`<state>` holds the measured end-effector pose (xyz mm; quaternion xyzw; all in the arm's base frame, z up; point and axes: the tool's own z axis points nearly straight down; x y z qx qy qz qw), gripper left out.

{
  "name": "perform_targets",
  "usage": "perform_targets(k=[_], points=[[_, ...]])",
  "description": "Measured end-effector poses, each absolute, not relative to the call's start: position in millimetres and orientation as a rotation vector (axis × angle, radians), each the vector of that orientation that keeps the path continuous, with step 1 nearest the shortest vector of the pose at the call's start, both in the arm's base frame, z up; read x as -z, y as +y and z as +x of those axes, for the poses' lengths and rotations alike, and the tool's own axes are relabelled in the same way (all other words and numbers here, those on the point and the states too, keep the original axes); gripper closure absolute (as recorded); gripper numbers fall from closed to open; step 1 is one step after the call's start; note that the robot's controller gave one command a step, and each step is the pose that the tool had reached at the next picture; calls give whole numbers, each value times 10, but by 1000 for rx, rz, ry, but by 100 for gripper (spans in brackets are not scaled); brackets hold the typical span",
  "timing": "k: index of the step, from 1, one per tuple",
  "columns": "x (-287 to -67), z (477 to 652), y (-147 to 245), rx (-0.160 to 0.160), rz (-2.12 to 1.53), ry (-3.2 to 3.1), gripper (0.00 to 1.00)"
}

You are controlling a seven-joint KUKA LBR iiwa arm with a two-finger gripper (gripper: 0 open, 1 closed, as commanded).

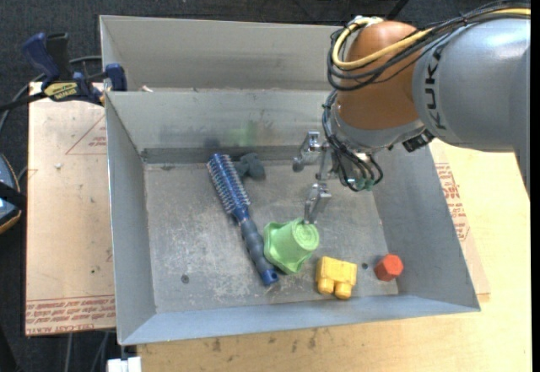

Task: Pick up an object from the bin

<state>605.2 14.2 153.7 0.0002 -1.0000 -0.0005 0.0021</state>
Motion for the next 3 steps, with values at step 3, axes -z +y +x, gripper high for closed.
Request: perform_targets(k=[3], points=[[-1013, 4894, -205, 0, 340, -3122, 0]])
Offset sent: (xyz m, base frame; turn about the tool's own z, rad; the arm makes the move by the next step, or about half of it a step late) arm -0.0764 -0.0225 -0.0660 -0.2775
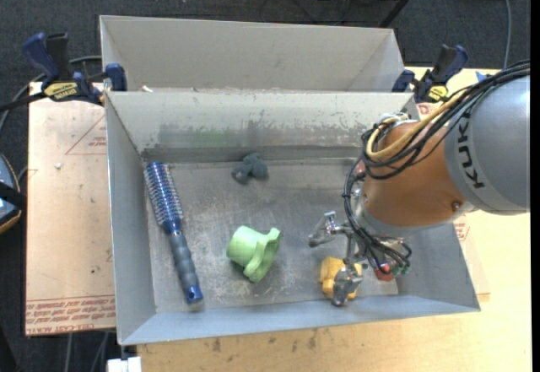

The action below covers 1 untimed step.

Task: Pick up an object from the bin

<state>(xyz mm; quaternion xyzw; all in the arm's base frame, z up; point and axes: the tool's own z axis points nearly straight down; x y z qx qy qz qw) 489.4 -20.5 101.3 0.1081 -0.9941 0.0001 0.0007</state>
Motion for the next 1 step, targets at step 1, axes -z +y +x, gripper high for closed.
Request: perform_targets(k=[1], points=[[-738, 5038, -614, 2, 847, -3036, 0]])
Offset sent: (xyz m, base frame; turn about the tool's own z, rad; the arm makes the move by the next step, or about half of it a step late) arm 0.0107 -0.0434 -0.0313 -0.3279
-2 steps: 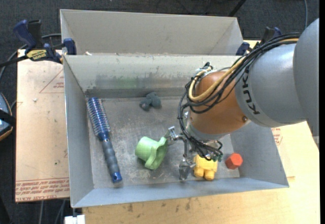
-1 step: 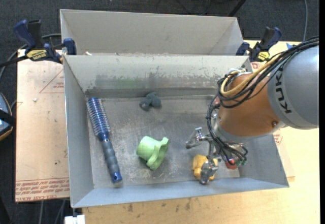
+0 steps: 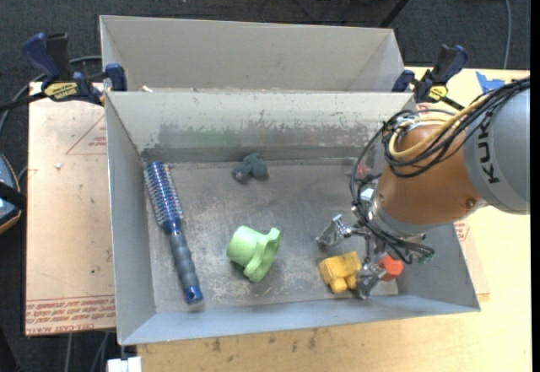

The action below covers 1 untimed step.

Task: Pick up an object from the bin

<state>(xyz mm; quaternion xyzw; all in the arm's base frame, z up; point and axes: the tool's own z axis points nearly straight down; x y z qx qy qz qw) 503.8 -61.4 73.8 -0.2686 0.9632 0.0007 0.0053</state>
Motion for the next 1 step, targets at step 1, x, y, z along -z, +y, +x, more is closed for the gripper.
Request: perform_targets(k=[1], points=[[-746, 4940, -668, 9, -1374, 2804, 0]])
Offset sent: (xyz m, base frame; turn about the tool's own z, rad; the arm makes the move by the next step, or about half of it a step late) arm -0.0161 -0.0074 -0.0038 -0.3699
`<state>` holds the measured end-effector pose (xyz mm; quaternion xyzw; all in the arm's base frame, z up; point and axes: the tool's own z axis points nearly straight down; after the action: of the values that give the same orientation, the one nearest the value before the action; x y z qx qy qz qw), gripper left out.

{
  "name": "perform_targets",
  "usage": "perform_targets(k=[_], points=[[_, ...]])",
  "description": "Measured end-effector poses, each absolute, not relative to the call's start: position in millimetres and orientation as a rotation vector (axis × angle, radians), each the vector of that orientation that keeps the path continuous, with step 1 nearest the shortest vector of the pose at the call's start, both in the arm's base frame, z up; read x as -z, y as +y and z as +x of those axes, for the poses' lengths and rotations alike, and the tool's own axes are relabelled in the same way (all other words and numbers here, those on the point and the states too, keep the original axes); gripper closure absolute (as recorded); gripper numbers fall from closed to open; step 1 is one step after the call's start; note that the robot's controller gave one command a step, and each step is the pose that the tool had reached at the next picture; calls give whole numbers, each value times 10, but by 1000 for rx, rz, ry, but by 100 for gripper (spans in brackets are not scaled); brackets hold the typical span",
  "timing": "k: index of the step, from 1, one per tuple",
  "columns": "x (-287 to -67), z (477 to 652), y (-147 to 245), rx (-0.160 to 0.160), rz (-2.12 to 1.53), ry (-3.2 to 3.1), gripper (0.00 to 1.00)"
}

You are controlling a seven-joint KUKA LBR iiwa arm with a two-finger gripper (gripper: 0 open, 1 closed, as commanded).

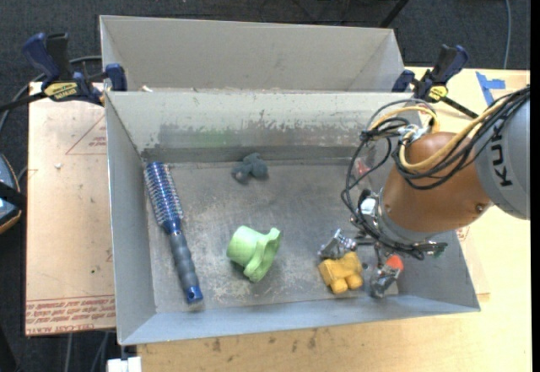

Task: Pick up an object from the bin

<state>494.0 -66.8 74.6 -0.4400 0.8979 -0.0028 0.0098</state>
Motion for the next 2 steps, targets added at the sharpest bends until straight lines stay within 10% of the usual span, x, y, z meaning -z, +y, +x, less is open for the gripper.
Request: perform_targets(k=[1, 2], points=[[-741, 4952, -666, 9, -1614, 2679, 0], [-756, 4959, -666, 8, -1615, 2678, 100]])
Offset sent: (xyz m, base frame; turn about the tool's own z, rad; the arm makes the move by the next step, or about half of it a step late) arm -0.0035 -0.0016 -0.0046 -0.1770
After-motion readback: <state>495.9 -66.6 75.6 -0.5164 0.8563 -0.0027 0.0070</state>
